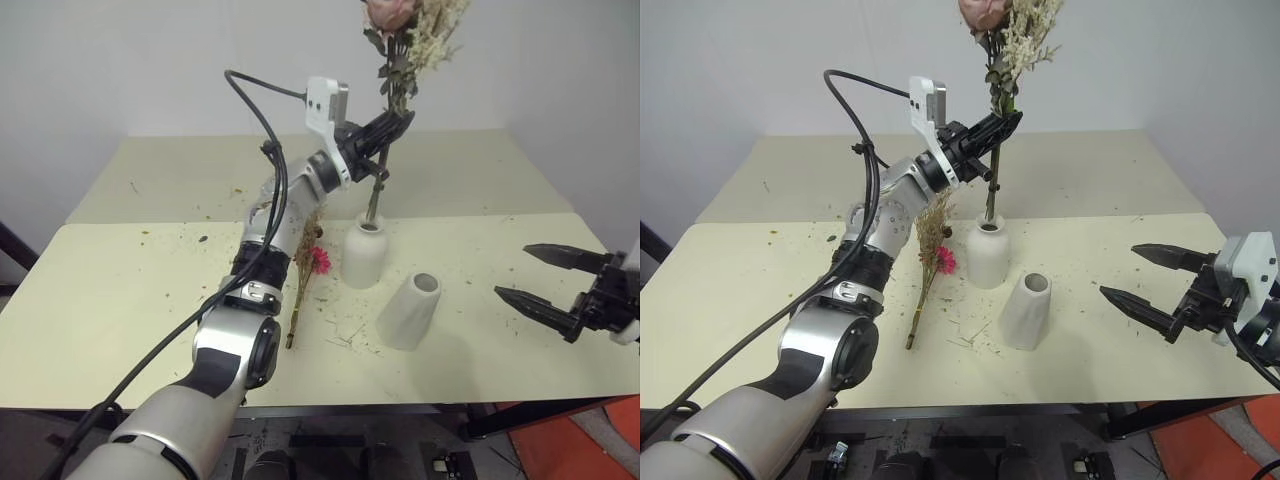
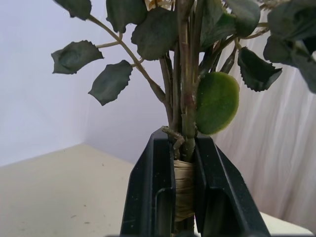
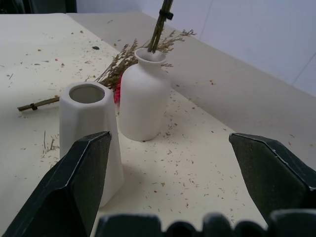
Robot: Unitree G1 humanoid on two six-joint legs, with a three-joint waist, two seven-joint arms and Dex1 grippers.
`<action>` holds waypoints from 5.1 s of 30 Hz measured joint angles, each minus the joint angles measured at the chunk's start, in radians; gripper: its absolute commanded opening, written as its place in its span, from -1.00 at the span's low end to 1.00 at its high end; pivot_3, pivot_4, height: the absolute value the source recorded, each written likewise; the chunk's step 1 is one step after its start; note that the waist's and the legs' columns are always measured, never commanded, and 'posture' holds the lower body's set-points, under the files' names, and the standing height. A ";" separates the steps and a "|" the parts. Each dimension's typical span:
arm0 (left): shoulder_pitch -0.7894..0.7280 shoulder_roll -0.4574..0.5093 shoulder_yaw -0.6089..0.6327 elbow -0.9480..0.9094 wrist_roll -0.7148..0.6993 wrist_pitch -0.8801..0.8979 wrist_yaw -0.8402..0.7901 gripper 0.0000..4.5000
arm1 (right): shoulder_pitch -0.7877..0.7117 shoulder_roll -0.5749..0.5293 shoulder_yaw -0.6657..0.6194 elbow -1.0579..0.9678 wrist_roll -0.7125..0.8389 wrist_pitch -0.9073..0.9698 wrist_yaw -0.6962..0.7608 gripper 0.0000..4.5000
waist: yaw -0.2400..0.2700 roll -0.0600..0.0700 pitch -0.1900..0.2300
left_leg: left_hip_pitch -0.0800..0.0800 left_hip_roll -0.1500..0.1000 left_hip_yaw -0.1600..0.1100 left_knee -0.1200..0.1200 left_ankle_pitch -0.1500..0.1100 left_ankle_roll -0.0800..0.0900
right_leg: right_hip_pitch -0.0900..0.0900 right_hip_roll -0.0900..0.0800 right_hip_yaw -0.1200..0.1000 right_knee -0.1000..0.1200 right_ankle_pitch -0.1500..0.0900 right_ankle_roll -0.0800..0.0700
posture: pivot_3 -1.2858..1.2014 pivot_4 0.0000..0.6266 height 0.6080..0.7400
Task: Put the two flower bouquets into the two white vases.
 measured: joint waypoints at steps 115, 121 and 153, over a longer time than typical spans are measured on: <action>0.304 0.360 0.107 -0.853 -0.366 0.721 -0.005 -0.99 | -0.084 -0.108 0.002 0.235 0.035 0.040 0.276 1.00 | 0.001 0.002 -0.001 | 0.000 -0.001 0.000 0.003 0.000 0.000 | 0.001 -0.002 0.000 0.001 0.000 0.000 | 0.03 -0.52 1.00; 0.242 0.230 0.007 -0.765 -0.378 0.678 -0.019 -0.99 | -0.057 -0.108 -0.019 0.233 0.035 0.040 0.260 1.00 | 0.000 0.002 -0.001 | 0.000 -0.001 0.000 0.003 0.000 0.000 | 0.001 -0.002 0.000 0.001 0.000 0.000 | 0.03 -0.52 1.00; 0.252 -0.058 -0.239 -0.515 -0.185 0.317 -0.238 -0.99 | 0.152 -0.043 -0.178 0.040 0.078 0.079 0.151 1.00 | 0.000 -0.001 0.000 | 0.000 -0.002 0.001 0.003 0.000 0.001 | 0.002 -0.002 0.001 0.001 -0.001 0.002 | 0.03 -0.52 1.00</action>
